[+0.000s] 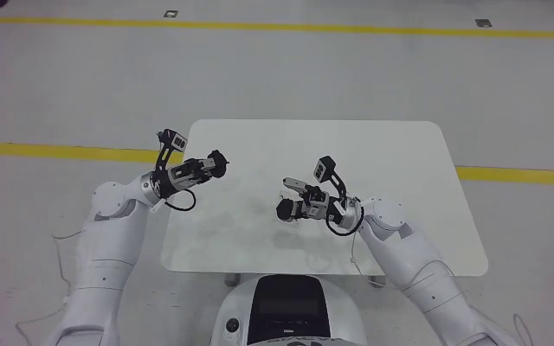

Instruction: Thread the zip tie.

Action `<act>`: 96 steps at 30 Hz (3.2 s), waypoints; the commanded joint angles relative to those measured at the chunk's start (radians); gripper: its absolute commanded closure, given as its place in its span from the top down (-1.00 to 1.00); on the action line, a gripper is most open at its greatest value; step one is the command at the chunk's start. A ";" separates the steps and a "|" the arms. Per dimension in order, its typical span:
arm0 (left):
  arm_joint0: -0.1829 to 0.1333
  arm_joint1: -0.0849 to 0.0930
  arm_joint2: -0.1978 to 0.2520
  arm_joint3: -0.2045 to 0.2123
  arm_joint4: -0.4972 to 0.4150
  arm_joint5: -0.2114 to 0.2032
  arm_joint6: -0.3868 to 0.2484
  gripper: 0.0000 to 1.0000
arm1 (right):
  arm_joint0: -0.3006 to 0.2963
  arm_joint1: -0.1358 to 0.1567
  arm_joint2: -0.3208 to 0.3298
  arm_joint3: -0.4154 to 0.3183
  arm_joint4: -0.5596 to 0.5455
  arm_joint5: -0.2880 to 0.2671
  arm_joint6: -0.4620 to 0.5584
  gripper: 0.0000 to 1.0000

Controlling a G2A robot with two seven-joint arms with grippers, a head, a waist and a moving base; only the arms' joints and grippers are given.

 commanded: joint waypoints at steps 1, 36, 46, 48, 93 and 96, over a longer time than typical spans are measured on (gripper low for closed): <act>0.000 0.000 0.000 0.000 0.000 0.000 0.000 -1.00 | 0.010 0.001 -0.003 -0.018 -0.039 0.005 -0.013 1.00; 0.000 0.000 0.000 0.000 0.000 0.000 0.000 -1.00 | 0.455 -0.089 -0.386 0.132 -1.146 0.377 0.159 1.00; 0.000 0.000 0.000 0.000 0.000 0.000 0.000 -1.00 | 0.454 -0.116 -0.393 0.159 -1.181 0.373 0.171 1.00; 0.000 0.000 0.000 0.000 0.000 0.000 0.000 -1.00 | 0.452 -0.115 -0.403 0.147 -1.213 0.358 0.167 1.00; 0.000 0.000 0.000 0.000 0.000 0.000 0.000 -1.00 | 0.482 -0.217 -0.476 0.214 -1.516 0.377 0.305 -0.68; 0.000 0.000 0.000 0.000 0.000 0.000 0.000 -1.00 | 0.471 -0.229 -0.472 0.230 -1.533 0.377 0.310 -0.88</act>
